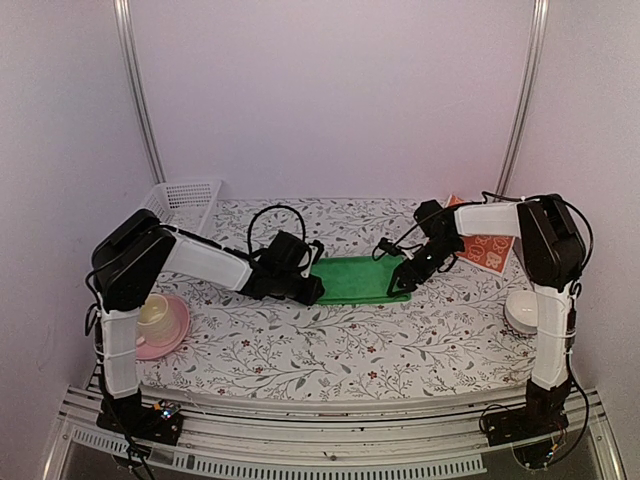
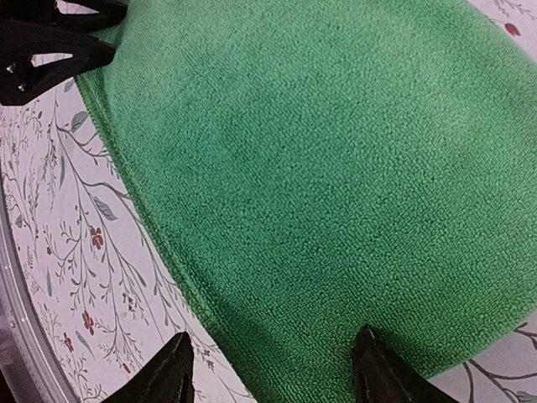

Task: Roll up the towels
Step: Smooth out the towel at the center of the board.

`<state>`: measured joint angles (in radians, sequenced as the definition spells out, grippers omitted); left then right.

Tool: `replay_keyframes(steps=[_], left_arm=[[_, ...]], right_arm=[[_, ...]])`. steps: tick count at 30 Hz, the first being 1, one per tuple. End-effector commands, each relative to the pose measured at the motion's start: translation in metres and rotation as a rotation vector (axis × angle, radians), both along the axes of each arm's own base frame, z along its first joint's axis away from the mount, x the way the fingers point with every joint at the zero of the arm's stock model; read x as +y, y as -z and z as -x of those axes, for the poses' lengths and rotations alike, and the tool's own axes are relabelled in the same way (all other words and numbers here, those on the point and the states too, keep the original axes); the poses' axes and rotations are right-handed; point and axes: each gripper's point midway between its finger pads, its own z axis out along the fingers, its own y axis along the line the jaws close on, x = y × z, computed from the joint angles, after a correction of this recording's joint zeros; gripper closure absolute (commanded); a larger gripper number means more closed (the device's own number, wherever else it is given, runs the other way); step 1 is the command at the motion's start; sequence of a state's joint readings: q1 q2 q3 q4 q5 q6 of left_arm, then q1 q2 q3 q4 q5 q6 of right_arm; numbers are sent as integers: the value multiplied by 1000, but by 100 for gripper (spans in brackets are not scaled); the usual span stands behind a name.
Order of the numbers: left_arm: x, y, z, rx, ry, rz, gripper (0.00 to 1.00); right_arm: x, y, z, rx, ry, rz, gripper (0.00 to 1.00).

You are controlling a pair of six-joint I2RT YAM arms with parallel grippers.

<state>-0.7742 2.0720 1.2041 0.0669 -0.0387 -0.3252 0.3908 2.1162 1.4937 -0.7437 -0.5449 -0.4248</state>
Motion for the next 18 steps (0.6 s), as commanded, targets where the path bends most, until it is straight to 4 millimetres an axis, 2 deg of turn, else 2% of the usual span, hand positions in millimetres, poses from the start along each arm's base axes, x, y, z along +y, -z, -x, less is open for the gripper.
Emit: replay_keyframes(steps=[1,7,9,12,18], left_arm=[[15,25,5,47,-22,-72,67],[22,24,5,48,-37,-89,59],[22,24,4,50,-37,-92,56],[21,25,4,49,-38,-92,54],[20,18,1,36,-45,-78,53]], right_arm=[[-9,11,15,70,-17,46,35],[1,-35,16,1,-64,-45,32],[3,-44,21,0,-82,-70,32],[3,-41,28,17,-109,-76,32],[-5,-18,37,70,-123,-25,33]])
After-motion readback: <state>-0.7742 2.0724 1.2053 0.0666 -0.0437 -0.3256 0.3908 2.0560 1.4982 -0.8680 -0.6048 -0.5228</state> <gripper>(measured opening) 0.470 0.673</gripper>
